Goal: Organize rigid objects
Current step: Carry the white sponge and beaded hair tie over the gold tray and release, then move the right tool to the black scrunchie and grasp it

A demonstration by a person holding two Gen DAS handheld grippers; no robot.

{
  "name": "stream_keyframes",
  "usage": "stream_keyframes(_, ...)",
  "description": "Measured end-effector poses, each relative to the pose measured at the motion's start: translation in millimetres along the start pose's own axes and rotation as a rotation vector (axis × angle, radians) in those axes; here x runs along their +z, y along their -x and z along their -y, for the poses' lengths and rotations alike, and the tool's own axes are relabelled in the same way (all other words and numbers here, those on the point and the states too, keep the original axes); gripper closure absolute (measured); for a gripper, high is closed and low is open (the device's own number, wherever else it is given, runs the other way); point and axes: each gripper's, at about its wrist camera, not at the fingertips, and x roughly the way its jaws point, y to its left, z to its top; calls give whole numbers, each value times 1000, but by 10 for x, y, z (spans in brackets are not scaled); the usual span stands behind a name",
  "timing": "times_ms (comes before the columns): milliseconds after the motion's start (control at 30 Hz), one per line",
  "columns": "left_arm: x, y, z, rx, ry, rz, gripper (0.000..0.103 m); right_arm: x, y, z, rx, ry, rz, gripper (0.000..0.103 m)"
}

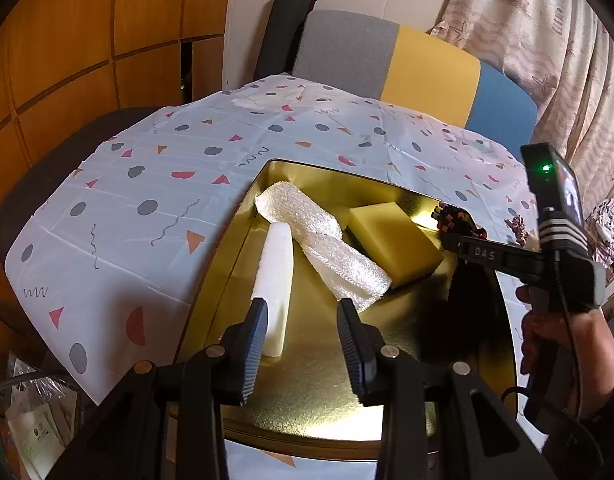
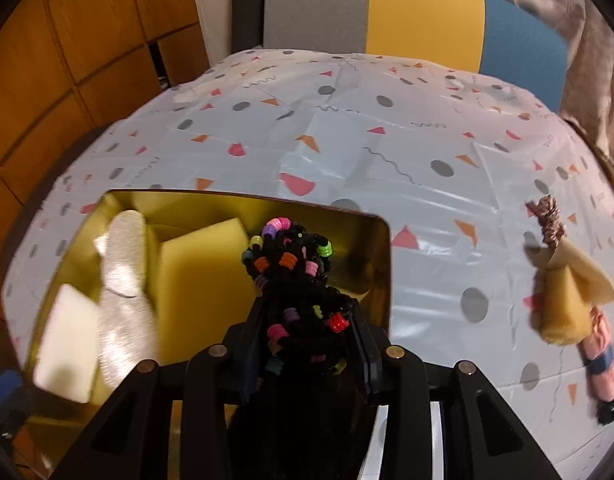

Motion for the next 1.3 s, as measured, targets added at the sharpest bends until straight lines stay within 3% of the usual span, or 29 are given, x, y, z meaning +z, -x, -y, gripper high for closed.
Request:
stream_keyframes(67,5,-1,-6,8,4,2,67,27,-18,26,-5,5,20,62)
stream_keyframes(100,2,4,-7,8,5,1,67,41,-22,39,-4,10,26,55)
stream_keyframes(267,0,23,2,0,16,18,67,24,251,103,24,10,105,43)
stream_keyframes(500,-52,5,186,-85,9,20,67,-139,707,391,51,-81,189,42)
stream_keyframes(867,-145,-63,787,-196,-134,-35,65,-814,867,904,8,-156,163,42)
stream_keyframes(1067,-190,-60,1191,-226,-219,-56,63,-1248,830,1440,-36,-249,115,42)
stream_keyframes(1300,-280,-71,1739,-264,-317,-91,62,-1647,978,2193,-131,-378,120,42)
